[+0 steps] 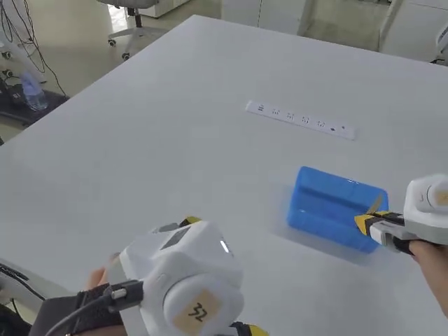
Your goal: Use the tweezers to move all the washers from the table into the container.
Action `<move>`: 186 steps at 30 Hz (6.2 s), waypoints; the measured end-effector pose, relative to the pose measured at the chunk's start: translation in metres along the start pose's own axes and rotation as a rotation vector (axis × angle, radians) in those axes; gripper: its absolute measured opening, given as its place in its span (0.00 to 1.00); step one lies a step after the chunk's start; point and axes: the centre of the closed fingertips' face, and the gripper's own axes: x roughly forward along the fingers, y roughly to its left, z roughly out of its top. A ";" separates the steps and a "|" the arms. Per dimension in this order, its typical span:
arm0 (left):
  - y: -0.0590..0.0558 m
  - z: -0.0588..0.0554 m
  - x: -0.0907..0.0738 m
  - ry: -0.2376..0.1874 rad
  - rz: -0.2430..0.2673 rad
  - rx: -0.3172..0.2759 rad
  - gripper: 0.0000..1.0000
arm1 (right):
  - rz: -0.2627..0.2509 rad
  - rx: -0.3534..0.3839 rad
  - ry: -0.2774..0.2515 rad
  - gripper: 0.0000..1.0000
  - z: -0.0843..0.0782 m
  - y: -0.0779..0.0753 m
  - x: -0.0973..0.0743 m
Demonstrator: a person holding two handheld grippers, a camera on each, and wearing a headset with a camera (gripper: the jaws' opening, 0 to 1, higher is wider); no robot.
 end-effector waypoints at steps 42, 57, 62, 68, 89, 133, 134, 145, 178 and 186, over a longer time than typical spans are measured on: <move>-0.005 0.152 0.007 -0.320 -0.269 0.166 0.29 | 0.101 -0.336 -0.159 0.03 0.056 0.095 -0.094; -0.044 0.151 0.033 -0.270 -0.481 0.485 0.07 | 0.189 -0.495 -0.046 0.03 0.027 0.119 -0.086; -0.046 0.144 0.043 -0.242 -0.513 0.551 0.00 | 0.201 -0.529 -0.015 0.03 0.018 0.119 -0.081; -0.048 0.133 0.050 -0.214 -0.538 0.586 0.00 | 0.199 -0.563 0.013 0.04 0.008 0.114 -0.077; -0.041 0.045 0.116 -0.021 -0.589 0.564 0.00 | 0.252 -0.436 0.199 0.07 -0.061 0.112 -0.025; -0.011 -0.007 0.133 0.145 -0.391 0.170 0.47 | 0.039 0.141 -0.085 0.46 -0.040 0.080 -0.134; -0.009 -0.007 0.126 0.129 -0.373 0.155 0.54 | 0.035 0.150 -0.086 0.47 -0.043 0.080 -0.137; -0.014 0.000 0.072 0.017 -0.259 -0.153 0.96 | 0.010 0.171 -0.057 0.65 -0.062 0.084 -0.140; -0.012 -0.008 0.036 0.012 -0.126 -0.204 0.99 | 0.014 0.215 -0.033 0.73 -0.082 0.082 -0.144; -0.010 -0.006 0.034 0.000 -0.123 -0.210 0.99 | 0.023 0.195 -0.038 0.74 -0.079 0.083 -0.144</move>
